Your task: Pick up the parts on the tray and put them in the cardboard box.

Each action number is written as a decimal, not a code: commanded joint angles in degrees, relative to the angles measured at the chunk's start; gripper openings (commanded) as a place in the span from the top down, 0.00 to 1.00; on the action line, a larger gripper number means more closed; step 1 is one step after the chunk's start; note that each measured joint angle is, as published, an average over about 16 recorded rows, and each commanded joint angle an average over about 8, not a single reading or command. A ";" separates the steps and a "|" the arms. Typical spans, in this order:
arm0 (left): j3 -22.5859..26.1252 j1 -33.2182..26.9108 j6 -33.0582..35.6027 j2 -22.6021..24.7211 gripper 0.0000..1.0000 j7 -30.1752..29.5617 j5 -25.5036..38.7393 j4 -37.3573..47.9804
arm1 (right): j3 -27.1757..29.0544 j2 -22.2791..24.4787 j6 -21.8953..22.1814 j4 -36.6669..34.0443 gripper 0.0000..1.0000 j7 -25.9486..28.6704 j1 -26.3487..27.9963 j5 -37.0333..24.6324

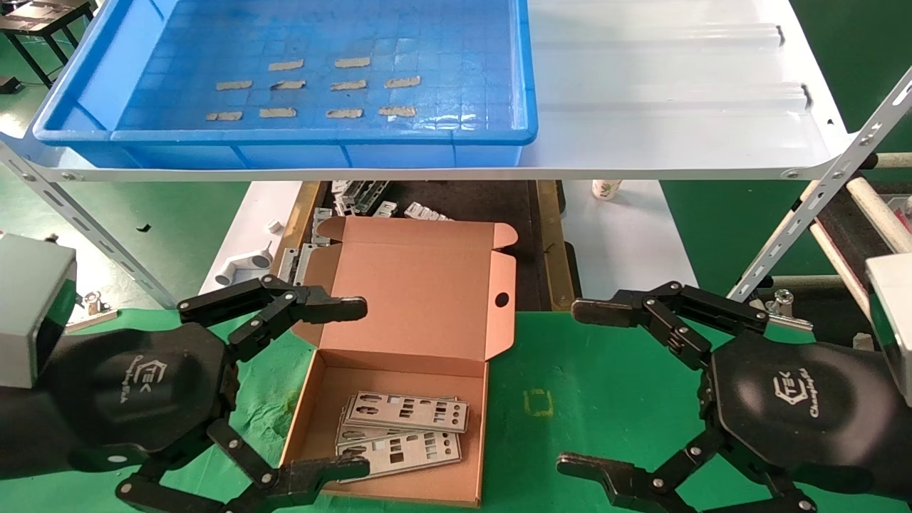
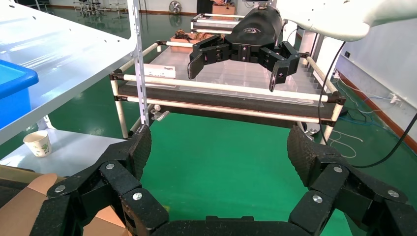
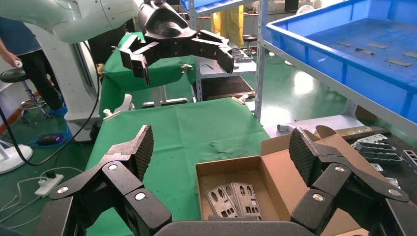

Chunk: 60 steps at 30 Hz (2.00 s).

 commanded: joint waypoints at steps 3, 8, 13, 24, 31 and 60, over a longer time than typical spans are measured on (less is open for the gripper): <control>0.00 0.00 0.00 0.00 0.00 0.00 0.00 0.00 | 0.00 0.00 0.00 0.00 0.00 0.00 0.00 0.00; 0.00 0.00 0.00 0.00 0.00 0.00 0.00 0.00 | 0.00 0.00 0.00 0.00 0.00 0.00 0.00 0.00; 0.00 0.00 0.00 0.00 0.00 0.00 0.00 0.00 | 0.00 0.00 0.00 0.00 0.00 0.00 0.00 0.00; 0.00 0.00 0.00 0.00 0.00 0.00 0.00 0.00 | 0.00 0.00 0.00 0.00 0.00 0.00 0.00 0.00; 0.00 0.00 0.00 0.00 0.00 0.00 0.00 0.00 | 0.00 0.00 0.00 0.00 0.00 0.00 0.00 0.00; 0.00 0.00 0.00 0.00 0.00 0.00 0.00 0.00 | 0.00 0.00 0.00 0.00 0.00 0.00 0.00 0.00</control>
